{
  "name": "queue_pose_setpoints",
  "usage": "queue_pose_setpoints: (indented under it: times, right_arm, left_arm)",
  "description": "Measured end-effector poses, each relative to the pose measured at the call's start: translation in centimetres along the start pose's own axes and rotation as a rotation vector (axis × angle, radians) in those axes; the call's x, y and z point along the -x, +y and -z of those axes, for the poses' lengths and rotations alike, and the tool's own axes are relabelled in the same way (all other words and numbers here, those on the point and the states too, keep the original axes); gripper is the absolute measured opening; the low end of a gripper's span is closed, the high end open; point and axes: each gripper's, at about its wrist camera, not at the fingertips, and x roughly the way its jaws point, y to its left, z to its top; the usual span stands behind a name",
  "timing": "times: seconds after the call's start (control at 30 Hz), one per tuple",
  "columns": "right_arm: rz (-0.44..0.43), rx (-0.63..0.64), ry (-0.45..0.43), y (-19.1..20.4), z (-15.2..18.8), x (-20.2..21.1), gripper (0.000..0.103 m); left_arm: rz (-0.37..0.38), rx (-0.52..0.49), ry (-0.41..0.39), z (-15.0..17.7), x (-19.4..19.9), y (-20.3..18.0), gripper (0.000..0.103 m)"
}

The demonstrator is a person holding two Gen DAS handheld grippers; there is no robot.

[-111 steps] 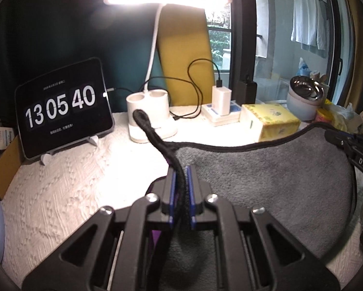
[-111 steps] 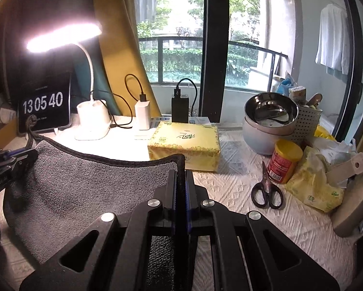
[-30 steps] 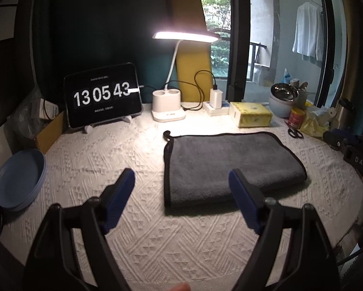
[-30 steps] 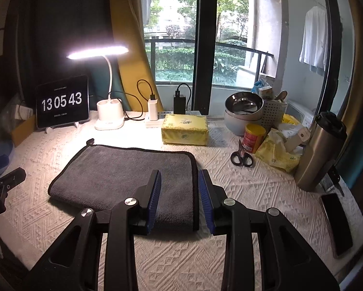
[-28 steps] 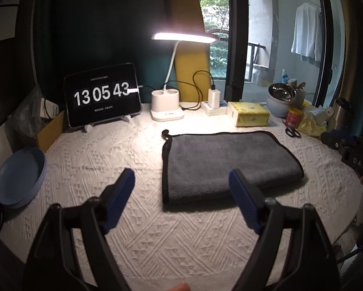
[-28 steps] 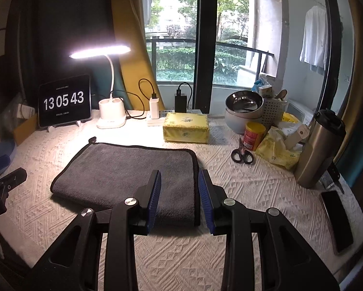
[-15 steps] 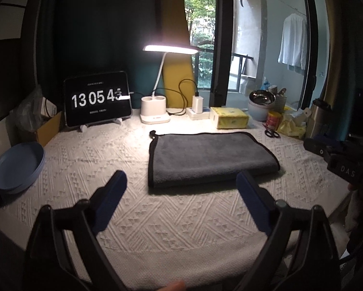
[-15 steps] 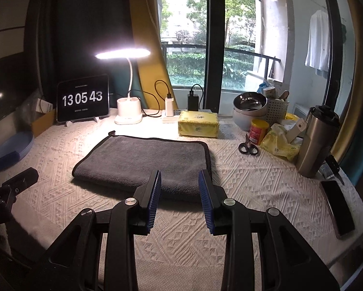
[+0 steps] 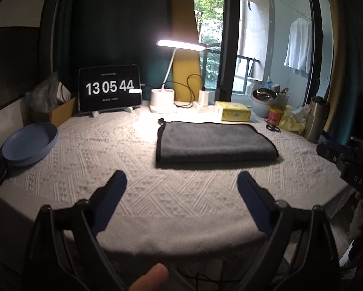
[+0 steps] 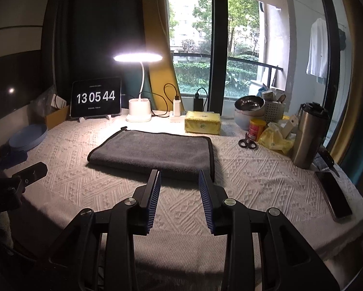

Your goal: Fold towel

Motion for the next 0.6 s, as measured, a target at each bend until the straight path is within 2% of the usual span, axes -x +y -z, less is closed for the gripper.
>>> queue_pose_setpoints:
  times: [0.1,0.2,0.43,0.6]
  right_arm:
    - [0.019,-0.003,-0.001,-0.1,1.2,0.7,0.038]
    - [0.03,0.004,-0.021,-0.1,2.2,1.6,0.047]
    - [0.04,0.002,-0.042,0.1,4.3,2.5,0.048]
    - [0.056,0.021,-0.058,0.4,4.9,2.4,0.048]
  left_arm:
    - [-0.011,0.001,-0.031,0.8,1.0,0.1,0.093]
    - [-0.025,0.005,-0.064,1.5,1.8,0.4,0.093]
    - [-0.069,-0.01,-0.073,2.5,2.0,0.6,0.094]
    - [-0.074,-0.026,-0.092,2.4,2.0,0.5,0.095]
